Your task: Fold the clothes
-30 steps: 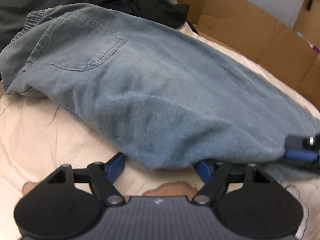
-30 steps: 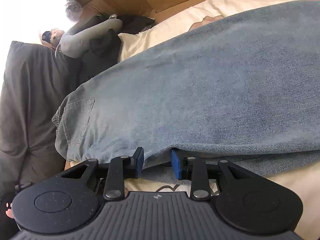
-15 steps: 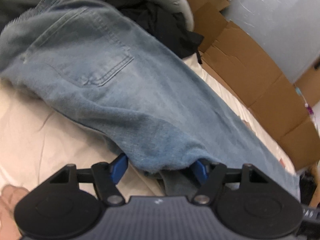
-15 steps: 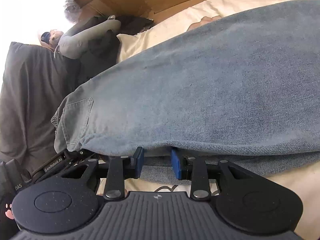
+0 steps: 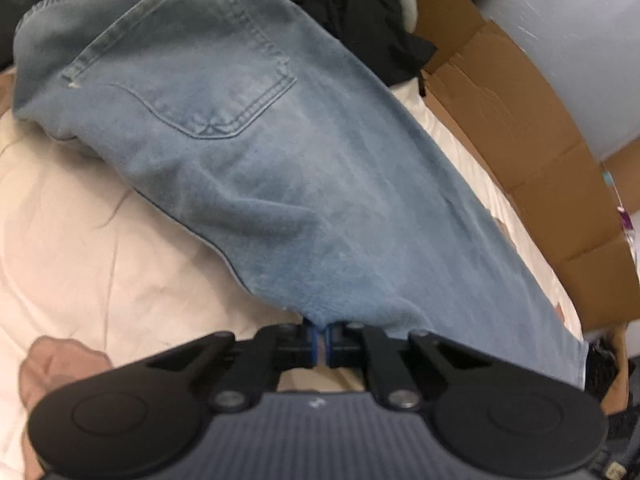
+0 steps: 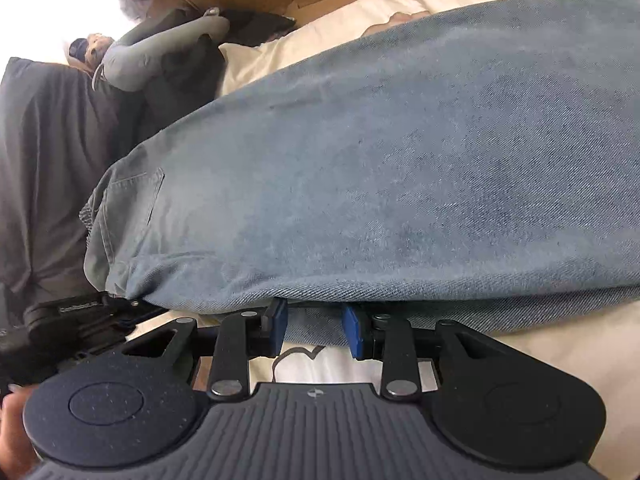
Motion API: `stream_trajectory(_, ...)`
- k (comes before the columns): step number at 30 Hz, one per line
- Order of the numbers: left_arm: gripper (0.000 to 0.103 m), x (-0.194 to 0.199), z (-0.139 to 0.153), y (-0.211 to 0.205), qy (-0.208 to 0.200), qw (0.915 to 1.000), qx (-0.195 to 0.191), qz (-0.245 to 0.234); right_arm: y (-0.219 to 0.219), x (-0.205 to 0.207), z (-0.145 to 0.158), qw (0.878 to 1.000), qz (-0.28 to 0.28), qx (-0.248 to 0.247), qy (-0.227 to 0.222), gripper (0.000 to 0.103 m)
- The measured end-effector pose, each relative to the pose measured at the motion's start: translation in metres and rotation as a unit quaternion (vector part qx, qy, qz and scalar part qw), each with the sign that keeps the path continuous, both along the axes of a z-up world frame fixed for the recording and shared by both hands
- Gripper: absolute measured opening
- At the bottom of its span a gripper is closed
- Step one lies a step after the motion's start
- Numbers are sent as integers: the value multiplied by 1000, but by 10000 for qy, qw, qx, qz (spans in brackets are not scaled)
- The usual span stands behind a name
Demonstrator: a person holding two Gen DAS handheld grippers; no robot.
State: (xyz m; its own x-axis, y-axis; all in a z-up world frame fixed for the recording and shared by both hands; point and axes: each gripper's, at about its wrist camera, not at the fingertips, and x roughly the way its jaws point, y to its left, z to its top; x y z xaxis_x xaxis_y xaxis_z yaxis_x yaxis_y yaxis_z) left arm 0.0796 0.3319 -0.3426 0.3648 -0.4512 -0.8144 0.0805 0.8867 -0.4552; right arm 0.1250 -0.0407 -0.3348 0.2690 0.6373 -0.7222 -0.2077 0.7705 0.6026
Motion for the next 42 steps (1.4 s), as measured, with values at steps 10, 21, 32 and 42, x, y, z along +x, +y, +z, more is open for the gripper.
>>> stream_trajectory(10, 0, -4, 21, 18, 295, 9994, 184, 93, -7, 2, 4, 9998, -178, -14, -99, 32)
stream_trajectory(21, 14, -2, 6, 27, 257, 9996, 44, 105, -6, 9, 4, 9995, -296, 123, -14, 32)
stream_trajectory(32, 60, -24, -12, -10, -326, 9928, 535, -1023, 47, 21, 6, 9979, 488, 427, 73, 32)
stream_trajectory(42, 71, -21, -14, -21, -696, 9955, 432, -478, 74, 40, 24, 9947, 922, 412, -179, 32)
